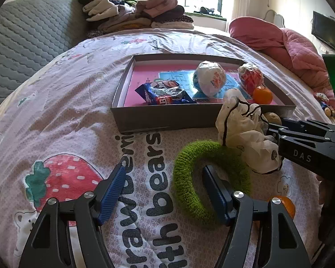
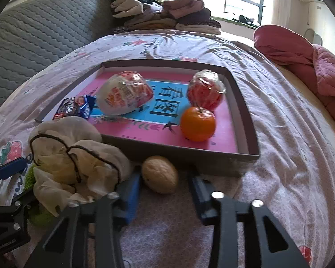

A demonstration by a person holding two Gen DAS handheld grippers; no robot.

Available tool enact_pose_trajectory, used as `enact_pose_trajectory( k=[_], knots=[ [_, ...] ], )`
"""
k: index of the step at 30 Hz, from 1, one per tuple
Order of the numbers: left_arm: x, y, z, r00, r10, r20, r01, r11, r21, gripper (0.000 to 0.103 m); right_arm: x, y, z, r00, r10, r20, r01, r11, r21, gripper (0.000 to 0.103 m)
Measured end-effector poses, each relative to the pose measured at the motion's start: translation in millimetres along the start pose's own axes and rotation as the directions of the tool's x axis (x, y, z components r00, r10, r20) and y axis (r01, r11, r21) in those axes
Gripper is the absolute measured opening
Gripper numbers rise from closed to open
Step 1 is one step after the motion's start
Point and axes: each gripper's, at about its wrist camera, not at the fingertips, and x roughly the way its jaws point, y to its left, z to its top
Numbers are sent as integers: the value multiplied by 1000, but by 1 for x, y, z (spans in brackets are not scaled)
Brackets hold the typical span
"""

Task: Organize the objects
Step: 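Close the left tool on the green fuzzy ring while the right tool grasps the walnut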

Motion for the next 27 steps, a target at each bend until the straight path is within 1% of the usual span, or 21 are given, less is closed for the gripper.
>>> enact_pose_trajectory(
  k=[1,2,3,4,5,6,7,8,14,27],
  knots=[
    [0,0,0,1000,-1,1,1,1000,2,67,0,1,0,1000,1,1,-1,1000,-2,32],
    [0,0,0,1000,-1,3,1,1000,2,60,0,1,0,1000,1,0,-1,1000,-1,32],
    [0,0,-1,1000,-7,4,7,1000,1,56,0,1,0,1000,3,0,-3,1000,4,32],
    [0,0,-1,1000,-14,5,14,1000,-2,48,-1,0,0,1000,6,2,-6,1000,13,32],
    [-1,0,-1,1000,-18,7,18,1000,-3,37,-2,-1,0,1000,7,3,-7,1000,20,32],
    [-1,1,-1,1000,-25,11,25,1000,-5,31,-2,-2,-1,1000,7,6,-7,1000,27,32],
    [-2,2,-2,999,-33,14,33,999,-12,22,-4,-4,-1,1000,8,9,-9,999,35,32],
    [-2,2,-2,999,-42,11,42,999,-19,16,-5,-6,-2,1000,12,11,-12,999,44,32],
    [-5,1,-4,999,-50,18,51,998,-22,14,-14,-10,-5,1000,16,21,-17,998,61,32],
    [-24,6,-8,999,-24,45,25,999,-26,13,-28,-4,-13,1000,16,22,-18,998,61,32]
  ],
)
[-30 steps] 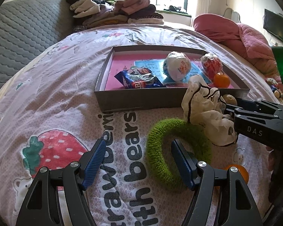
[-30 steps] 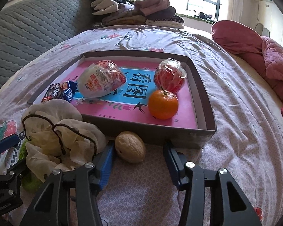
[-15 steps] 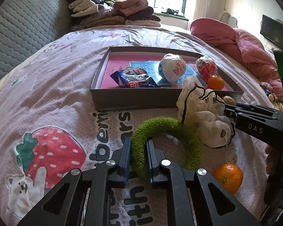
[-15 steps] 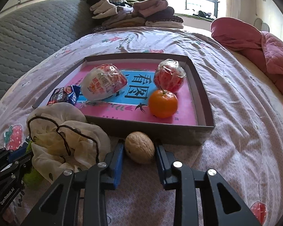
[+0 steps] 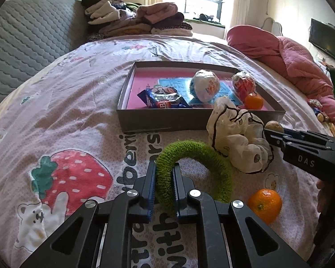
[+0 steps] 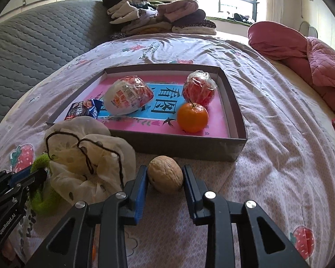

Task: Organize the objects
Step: 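Close the left tool on the green fuzzy ring while the right tool grasps the walnut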

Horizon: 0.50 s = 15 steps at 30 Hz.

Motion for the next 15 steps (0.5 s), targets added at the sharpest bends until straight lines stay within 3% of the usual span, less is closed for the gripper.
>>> enact_pose_trajectory(
  k=[15],
  knots=[
    [-32,-4,4,998,22,63,-23,1000,5,13,-36,9,-13,999,26,46,-27,1000,15,32]
  ],
)
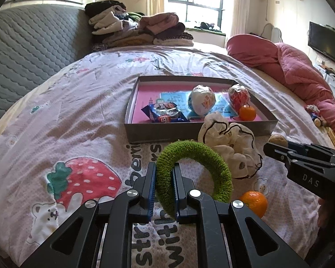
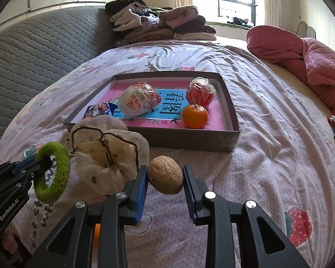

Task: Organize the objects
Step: 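Close the left tool on the green fuzzy ring while the right tool grasps the walnut, then carry the green ring and walnut over the tray with both tools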

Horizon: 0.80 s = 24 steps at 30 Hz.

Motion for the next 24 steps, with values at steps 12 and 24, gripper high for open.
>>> enact_pose_trajectory(
  k=[12,24],
  knots=[
    [-13,-5,1,1000,-1,21,0,1000,12,13,-19,9,-2,1000,14,28,-13,1000,-11,32],
    [-29,-4,7,998,31,62,-31,999,8,13,-46,20,-3,995,21,93,-19,1000,-21,31]
  ],
)
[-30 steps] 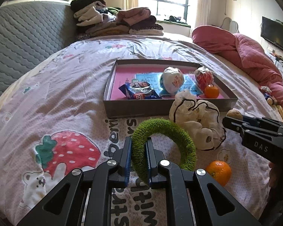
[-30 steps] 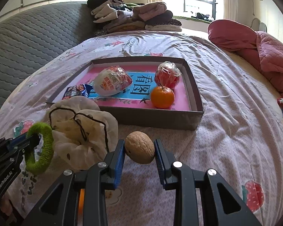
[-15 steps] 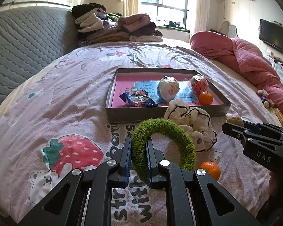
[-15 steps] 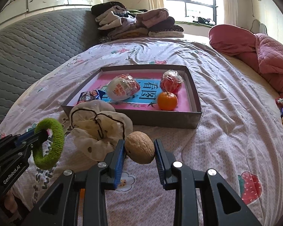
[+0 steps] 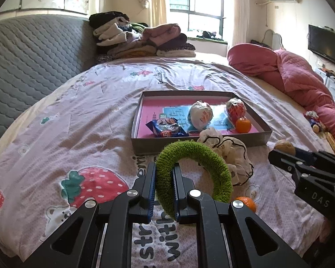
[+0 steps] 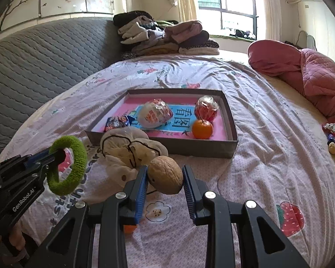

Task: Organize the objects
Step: 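Carry the green ring and walnut over the tray with both tools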

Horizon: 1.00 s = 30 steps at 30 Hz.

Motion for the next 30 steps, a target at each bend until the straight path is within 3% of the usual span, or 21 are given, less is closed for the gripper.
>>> enact_pose_trajectory(
  k=[30],
  knots=[
    [-31,-11,39,995,2,98,-4,1000,22,13,-51,16,38,988,10,156,-7,1000,-18,31]
  ],
)
